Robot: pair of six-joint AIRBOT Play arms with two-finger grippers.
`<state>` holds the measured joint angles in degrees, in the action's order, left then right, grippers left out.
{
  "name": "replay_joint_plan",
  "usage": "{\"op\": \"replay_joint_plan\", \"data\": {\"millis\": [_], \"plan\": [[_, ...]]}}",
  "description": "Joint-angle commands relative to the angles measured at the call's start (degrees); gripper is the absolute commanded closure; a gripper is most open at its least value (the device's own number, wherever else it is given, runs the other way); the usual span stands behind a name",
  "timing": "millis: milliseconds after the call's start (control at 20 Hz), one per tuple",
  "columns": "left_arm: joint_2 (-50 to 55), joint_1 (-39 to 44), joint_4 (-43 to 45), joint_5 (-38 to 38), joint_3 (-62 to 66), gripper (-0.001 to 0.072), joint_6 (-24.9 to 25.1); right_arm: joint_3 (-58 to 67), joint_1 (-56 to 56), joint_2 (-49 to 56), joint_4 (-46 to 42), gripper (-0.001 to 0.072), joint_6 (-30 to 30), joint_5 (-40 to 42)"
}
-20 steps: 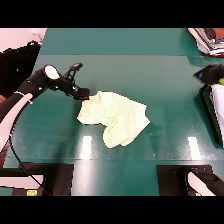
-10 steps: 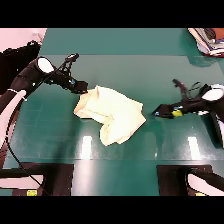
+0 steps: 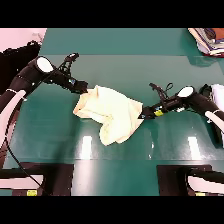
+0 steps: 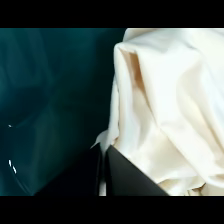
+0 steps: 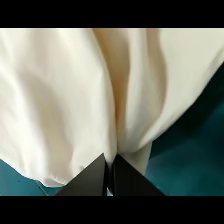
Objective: Fold the shirts.
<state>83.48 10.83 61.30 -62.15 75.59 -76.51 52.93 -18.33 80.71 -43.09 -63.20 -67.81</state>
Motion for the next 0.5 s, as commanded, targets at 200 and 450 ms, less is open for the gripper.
{"op": "replay_joint_plan", "data": {"millis": [200,450], "plan": [[-17.4,0.0,9.6,1.6,9.4,0.0683,0.0,14.1,9.3,-16.7,-6.5,0.0697,-3.9,-0.7],[-30.8,0.0,9.6,1.9,21.6,0.0684,0.0,28.2,16.1,-28.3,-6.5,0.0697,-3.9,-0.8]]}}
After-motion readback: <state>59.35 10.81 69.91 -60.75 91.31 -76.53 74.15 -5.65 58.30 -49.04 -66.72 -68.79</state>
